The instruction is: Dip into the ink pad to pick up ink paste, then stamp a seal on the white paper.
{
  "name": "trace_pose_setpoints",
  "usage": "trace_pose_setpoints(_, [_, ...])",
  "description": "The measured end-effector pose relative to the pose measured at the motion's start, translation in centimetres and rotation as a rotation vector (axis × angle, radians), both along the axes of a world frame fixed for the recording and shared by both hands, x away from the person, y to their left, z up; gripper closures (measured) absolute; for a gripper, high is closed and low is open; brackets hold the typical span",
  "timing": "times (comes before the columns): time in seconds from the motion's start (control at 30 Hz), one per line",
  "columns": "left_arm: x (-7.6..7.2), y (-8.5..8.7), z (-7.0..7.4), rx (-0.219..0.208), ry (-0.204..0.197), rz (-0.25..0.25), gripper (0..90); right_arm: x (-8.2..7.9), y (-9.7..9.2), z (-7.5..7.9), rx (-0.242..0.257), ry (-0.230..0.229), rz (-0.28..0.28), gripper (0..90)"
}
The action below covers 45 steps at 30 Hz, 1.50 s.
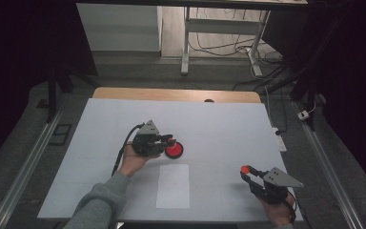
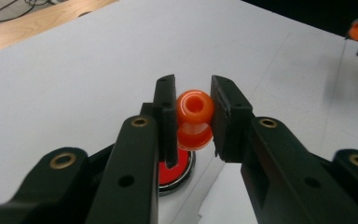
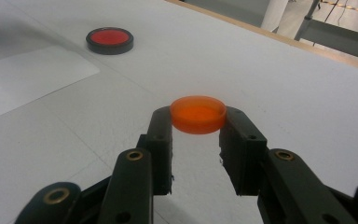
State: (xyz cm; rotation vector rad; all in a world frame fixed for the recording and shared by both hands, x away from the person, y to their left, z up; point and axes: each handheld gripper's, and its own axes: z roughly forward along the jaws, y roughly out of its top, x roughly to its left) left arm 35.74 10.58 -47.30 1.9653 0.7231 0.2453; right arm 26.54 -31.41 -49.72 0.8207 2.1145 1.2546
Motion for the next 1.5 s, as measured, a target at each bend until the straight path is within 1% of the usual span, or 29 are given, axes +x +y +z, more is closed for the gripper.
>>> trace_pose_setpoints(0.03, [-0.2,0.0,0.2,-0.007,-0.002,-0.007,72.8,0.0,0.0,0.0,-0.002,0.0,-0.003,64.7])
trace_pose_setpoints(0.2, [-0.7,0.1,0.8,-0.01,-0.016,-0.024,72.8,0.1,0.0,0.0,-0.002,0.001,-0.001,64.7])
trace_pose_setpoints(0.43, [-0.9,0.3,1.0,-0.02,-0.005,-0.047,72.8,0.1,0.0,0.0,0.0,0.003,-0.001,64.7])
trace_pose_setpoints(0.67, [-1.7,0.4,1.4,-0.036,0.003,-0.082,72.8,0.1,0.1,0.0,-0.004,0.002,-0.003,64.7])
trace_pose_setpoints(0.73, [-2.0,0.4,1.4,-0.027,0.001,-0.091,72.8,0.2,0.1,-0.1,-0.001,0.008,0.0,64.7])
trace_pose_setpoints(0.9, [-2.2,0.4,1.2,-0.021,0.006,-0.095,72.8,0.2,0.1,-0.1,0.001,0.004,0.004,64.7])
trace_pose_setpoints(1.0, [-2.4,0.4,1.4,-0.028,-0.001,-0.097,72.8,0.2,0.1,0.0,0.003,0.002,0.005,64.7])
trace_pose_setpoints(1.17, [-2.5,0.6,1.5,-0.037,0.002,-0.103,72.8,0.3,0.0,-0.1,0.001,0.006,0.006,64.7])
trace_pose_setpoints(1.3, [-2.9,0.7,1.7,-0.039,0.0,-0.115,72.8,0.3,0.1,-0.1,0.001,0.003,0.003,64.7])
trace_pose_setpoints(1.5, [-3.1,0.7,1.5,-0.037,0.005,-0.124,72.7,0.3,0.2,-0.2,-0.002,0.011,0.005,64.7])
